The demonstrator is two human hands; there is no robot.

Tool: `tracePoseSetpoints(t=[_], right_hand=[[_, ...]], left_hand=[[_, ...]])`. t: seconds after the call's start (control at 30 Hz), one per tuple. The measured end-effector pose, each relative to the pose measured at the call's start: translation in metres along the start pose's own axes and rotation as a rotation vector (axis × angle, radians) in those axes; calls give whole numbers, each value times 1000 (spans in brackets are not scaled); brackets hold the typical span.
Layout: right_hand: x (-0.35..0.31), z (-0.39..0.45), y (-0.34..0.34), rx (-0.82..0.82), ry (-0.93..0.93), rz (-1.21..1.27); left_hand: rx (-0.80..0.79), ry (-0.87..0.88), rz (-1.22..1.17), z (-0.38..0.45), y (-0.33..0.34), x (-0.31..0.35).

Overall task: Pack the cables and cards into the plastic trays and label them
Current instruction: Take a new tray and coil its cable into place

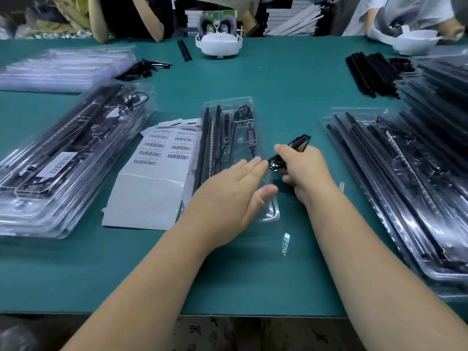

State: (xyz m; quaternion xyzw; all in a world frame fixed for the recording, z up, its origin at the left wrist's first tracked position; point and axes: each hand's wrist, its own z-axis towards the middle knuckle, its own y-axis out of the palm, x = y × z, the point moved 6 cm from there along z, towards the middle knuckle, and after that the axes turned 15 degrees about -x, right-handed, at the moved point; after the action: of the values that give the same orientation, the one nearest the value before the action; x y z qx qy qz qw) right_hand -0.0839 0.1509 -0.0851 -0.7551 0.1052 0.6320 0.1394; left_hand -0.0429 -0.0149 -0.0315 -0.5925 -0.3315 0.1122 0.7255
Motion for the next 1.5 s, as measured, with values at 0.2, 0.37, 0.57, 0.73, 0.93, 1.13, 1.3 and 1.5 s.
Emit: tracePoseSetpoints(t=[0.2, 0.37, 0.57, 0.73, 0.93, 1.13, 1.3, 1.5], right_hand=[[-19, -10, -2, 114, -239, -162], [-22, -16, 4, 65, -239, -138], [-9, -14, 3, 4, -28, 108], [-15, -17, 10, 17, -109, -342], [-15, -18, 19, -41, -138, -488], [-11, -19, 33, -89, -55, -795], [3, -16, 50, -247, 81, -1219], [4, -18, 48, -251, 57, -1116]], left_hand=[[36, -29, -124, 2, 0, -4], [15, -38, -123, 7, 6, -3], [13, -44, -81, 12, 14, -3], [81, -26, -142, 11, 10, -6], [160, 16, -206, 10, 6, -7], [176, -20, -248, 10, 8, -13], [169, -24, -232, 11, 8, -13], [86, -24, -176, 14, 13, -10]])
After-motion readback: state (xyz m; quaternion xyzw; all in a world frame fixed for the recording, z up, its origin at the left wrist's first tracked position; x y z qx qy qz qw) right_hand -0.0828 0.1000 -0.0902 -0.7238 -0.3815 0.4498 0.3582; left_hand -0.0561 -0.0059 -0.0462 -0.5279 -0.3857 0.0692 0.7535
